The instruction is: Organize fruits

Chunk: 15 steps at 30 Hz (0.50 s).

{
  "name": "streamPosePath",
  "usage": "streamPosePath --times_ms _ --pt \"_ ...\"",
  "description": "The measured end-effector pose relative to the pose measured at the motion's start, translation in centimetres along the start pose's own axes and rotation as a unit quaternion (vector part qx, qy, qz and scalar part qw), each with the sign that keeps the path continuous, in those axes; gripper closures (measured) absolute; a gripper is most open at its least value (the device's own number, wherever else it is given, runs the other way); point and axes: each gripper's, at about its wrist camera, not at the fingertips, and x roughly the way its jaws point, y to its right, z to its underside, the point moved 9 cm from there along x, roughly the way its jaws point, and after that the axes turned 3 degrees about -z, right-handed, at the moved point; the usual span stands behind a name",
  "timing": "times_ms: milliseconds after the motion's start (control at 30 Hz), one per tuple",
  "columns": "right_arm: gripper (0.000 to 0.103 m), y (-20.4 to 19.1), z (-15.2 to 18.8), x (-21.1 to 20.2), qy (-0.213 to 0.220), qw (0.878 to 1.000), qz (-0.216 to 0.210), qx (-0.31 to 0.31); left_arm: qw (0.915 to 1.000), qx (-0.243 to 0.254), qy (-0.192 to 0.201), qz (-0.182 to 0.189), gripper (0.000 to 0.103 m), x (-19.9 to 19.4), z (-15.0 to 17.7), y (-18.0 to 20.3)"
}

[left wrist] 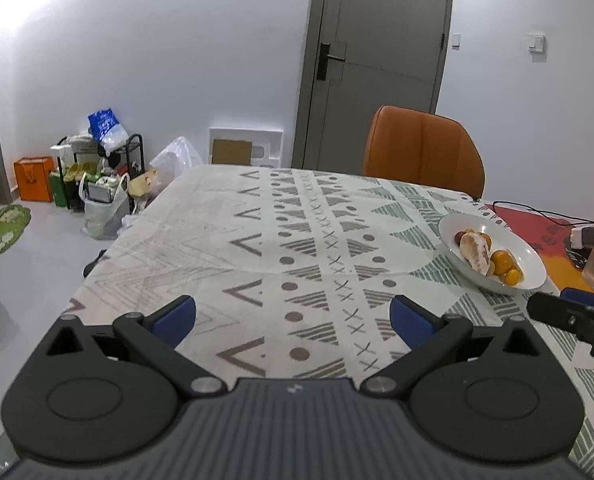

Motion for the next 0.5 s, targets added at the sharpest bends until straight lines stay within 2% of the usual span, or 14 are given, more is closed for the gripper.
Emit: streamPosePath --times_ms 167,500 --pt "0.0 -0.39 -0.11 -0.17 -0.001 1.0 0.001 -0.006 0.9999 -0.001 -0.002 -0.012 0.001 -0.16 0.08 -0.85" --pt "0.0 -0.63 -0.18 -0.05 -0.011 1.0 0.005 -0.009 0.9999 0.001 -0.002 -0.012 0.001 -0.48 -0.23 -1.08"
